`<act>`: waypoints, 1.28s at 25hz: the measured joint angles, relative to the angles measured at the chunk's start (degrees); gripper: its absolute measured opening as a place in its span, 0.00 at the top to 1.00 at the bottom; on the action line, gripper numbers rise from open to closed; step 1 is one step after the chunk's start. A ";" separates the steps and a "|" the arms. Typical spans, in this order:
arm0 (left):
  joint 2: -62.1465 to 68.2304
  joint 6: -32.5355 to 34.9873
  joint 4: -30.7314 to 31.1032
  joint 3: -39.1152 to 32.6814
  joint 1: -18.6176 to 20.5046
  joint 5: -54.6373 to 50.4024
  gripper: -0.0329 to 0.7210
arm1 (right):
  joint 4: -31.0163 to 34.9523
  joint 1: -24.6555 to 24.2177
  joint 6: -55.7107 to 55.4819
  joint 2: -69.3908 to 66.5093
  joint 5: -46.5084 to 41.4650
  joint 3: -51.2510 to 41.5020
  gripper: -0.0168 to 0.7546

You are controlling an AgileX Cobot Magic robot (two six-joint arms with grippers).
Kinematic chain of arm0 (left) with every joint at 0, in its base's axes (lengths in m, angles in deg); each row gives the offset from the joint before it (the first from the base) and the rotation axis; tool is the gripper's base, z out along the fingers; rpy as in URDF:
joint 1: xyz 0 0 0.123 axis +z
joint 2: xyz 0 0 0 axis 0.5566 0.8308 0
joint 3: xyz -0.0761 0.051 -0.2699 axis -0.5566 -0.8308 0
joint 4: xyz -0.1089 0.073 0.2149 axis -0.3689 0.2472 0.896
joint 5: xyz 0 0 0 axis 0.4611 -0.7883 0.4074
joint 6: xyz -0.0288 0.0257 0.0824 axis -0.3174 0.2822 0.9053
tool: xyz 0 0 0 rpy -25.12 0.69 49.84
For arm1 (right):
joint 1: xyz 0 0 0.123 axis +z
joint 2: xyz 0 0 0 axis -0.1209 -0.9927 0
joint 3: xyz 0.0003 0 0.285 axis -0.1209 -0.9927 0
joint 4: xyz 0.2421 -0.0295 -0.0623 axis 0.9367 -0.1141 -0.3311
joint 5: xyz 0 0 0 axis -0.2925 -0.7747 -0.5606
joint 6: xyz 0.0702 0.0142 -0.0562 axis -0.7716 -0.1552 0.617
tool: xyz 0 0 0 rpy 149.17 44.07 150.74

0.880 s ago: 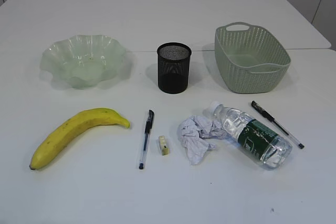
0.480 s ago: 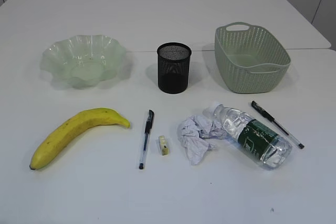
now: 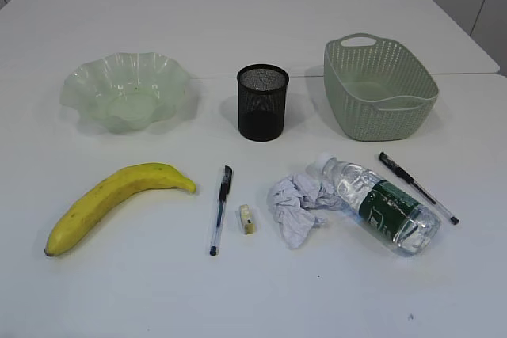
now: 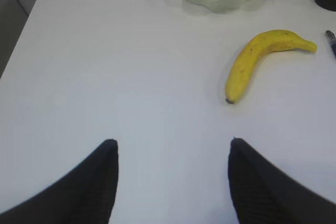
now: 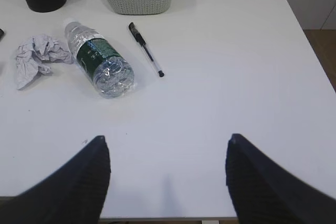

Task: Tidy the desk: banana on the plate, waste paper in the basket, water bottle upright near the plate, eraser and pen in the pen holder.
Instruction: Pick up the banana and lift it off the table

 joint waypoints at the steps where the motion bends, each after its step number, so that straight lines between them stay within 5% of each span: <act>1: 0.00 0.00 -0.28 0.00 0.00 0.00 0.34 | 0.00 0.00 0.00 0.00 0.00 0.00 0.31; 32: 0.00 0.00 -1.02 0.49 0.00 1.89 0.34 | 0.00 0.00 -1.37 0.00 2.47 0.66 0.31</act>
